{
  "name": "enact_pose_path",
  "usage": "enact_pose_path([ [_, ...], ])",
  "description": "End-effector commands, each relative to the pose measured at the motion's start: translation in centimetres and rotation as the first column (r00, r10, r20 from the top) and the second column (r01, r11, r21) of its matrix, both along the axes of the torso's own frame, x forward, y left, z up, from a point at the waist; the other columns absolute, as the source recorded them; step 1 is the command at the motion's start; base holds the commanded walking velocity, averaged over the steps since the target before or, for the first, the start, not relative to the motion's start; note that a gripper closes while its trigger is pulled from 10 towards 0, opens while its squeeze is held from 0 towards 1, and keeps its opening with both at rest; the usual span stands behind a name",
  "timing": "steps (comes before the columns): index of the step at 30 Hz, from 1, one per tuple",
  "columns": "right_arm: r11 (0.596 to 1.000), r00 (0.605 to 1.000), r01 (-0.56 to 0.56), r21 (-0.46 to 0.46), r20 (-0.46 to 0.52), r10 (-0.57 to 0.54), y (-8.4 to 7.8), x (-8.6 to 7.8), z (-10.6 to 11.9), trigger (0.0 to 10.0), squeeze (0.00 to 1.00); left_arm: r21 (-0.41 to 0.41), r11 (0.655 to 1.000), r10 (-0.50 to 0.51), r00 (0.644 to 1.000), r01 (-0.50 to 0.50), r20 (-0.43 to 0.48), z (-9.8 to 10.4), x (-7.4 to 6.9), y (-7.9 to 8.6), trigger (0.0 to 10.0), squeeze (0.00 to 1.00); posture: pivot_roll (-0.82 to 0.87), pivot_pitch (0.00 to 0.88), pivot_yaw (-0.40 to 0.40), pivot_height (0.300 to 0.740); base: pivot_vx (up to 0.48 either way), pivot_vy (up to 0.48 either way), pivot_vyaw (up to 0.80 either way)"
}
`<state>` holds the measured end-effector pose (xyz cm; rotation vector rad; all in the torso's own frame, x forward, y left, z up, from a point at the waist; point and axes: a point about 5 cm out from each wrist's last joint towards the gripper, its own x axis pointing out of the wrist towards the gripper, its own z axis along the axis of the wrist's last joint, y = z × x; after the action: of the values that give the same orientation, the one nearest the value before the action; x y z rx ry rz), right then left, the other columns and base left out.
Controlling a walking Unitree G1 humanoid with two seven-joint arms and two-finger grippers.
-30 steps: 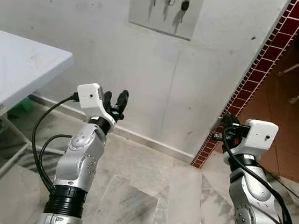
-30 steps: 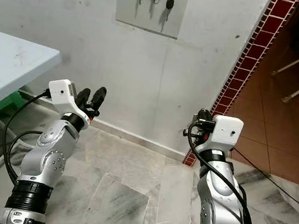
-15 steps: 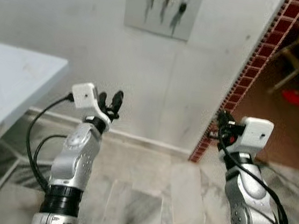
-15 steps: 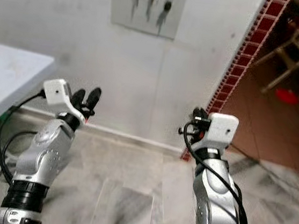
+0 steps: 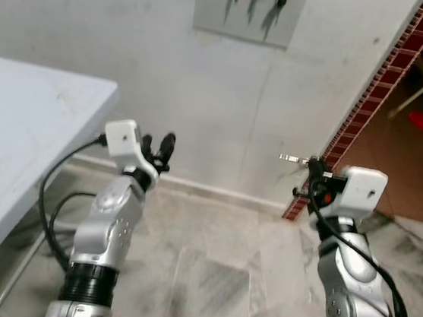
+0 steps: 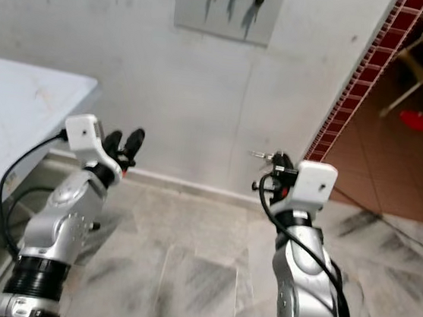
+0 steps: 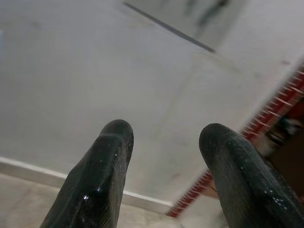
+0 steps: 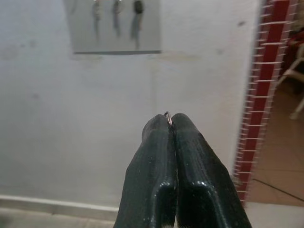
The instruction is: Hang keys on a hook
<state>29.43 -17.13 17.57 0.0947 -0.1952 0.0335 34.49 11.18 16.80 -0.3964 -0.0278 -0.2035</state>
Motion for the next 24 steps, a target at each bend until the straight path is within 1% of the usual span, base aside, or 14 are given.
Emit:
enact_pose_path([
  [1,1.0,1.0,0.01,-0.006,0.022,-0.01,-0.02,-0.19,0.5,10.0,0.0,0.013,1.0,0.001,1.0,-0.001,-0.017,-0.11,0.14,0.08,10.0,0.0,0.01,0.114,-0.005,0.74,0.0,0.0,0.0],
  [3,1.0,1.0,0.011,-0.006,0.022,-0.011,-0.03,-0.21,0.51,10.0,0.0,0.009,1.0,0.004,1.0,-0.004,-0.025,-0.18,0.19,0.08,10.0,0.0,0.01,0.114,-0.005,0.74,0.0,0.0,0.0],
  [10,1.0,1.0,0.006,-0.007,0.025,-0.006,0.04,-0.35,0.53,10.0,0.0,0.008,1.0,0.001,0.999,-0.001,-0.034,-0.25,0.25,0.09,10.0,0.0,0.0,0.113,0.0,0.74,0.0,0.284,0.0],
  [17,1.0,1.0,0.013,-0.005,0.027,-0.013,0.05,-0.37,0.53,10.0,0.0,0.034,0.999,0.009,0.999,-0.007,-0.05,-0.41,0.28,0.08,10.0,0.0,0.0,0.111,0.003,0.74,0.0,0.0,0.0],
  [24,1.0,1.0,0.009,-0.004,0.029,-0.008,0.15,-0.38,0.55,10.0,0.0,0.035,0.999,0.002,0.999,0.0,-0.051,-0.41,0.3,0.12,10.0,0.0,0.0,0.108,0.002,0.74,0.0,0.0,0.0],
])
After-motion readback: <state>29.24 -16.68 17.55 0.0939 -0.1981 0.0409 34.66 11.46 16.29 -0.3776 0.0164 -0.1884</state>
